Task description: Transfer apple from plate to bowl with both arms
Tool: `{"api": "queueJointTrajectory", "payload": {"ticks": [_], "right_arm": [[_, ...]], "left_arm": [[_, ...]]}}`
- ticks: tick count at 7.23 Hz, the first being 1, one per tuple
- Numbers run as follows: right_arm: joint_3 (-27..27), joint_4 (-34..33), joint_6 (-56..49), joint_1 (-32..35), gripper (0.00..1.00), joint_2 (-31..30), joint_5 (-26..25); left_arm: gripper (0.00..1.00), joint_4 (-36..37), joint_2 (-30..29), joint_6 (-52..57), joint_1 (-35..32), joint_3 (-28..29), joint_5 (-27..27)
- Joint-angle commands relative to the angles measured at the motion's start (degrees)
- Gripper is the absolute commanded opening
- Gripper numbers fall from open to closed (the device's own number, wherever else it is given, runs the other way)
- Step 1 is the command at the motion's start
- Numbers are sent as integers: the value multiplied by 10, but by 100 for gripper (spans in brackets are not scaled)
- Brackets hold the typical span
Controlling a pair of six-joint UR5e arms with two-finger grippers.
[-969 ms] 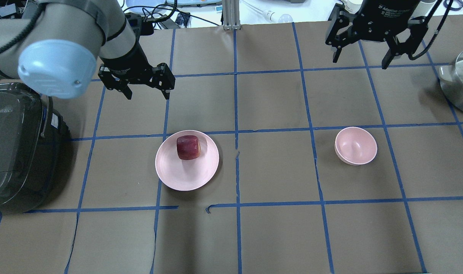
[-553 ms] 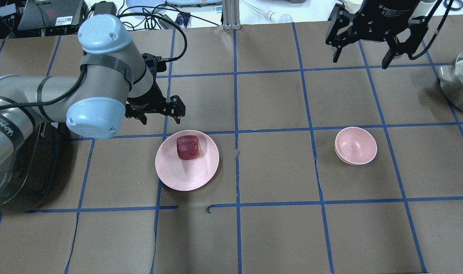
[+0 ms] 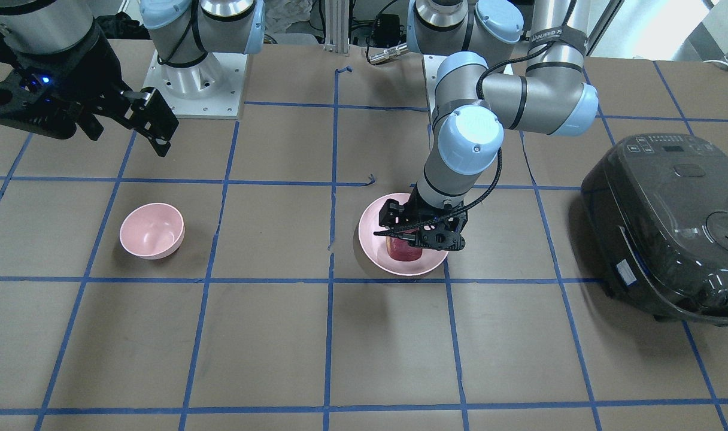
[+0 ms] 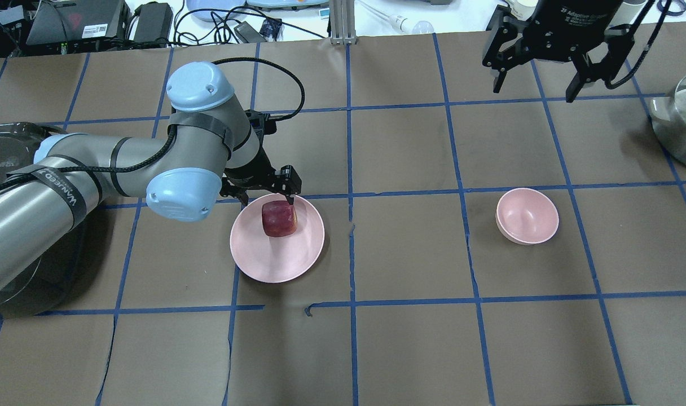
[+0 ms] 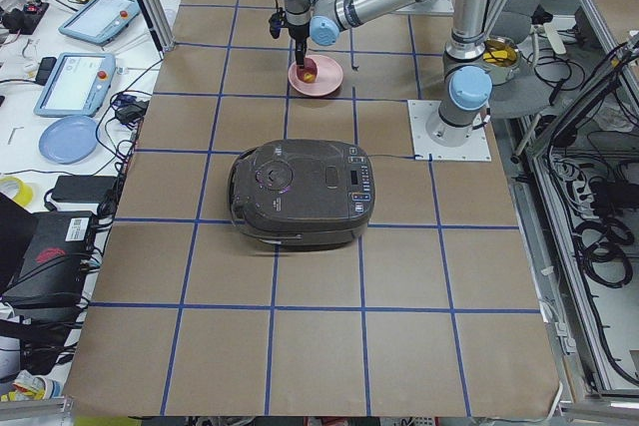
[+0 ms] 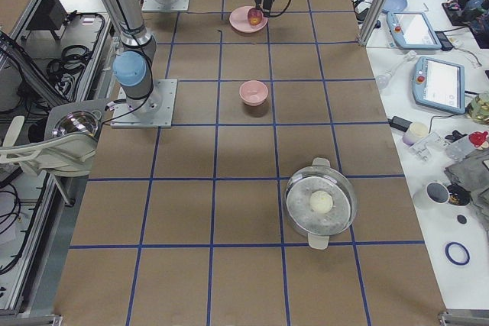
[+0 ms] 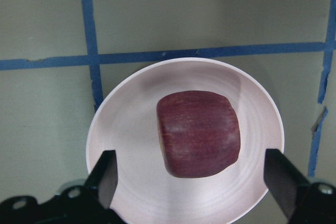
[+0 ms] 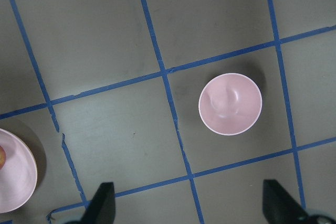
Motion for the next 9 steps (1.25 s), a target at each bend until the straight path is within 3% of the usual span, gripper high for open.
{"api": "queueJointTrajectory", "payload": {"ticks": [1,4,5,6,9], "right_arm": [[0,0,0,0,100,0,1],[0,0,0,0,100,0,0],[0,0,0,0,100,0,0],[0,0,0,0,100,0,0],[0,0,0,0,100,0,0]], "left_arm": [[98,2,-17,-1,-1,-1,1],[93,24,-56,-15,-18,-3,0],[84,31,-63,-14,-22,-6,3],[61,38,-65,-10,-22,-14,25],[16,43,-47,-5,-22,-16,39]]}}
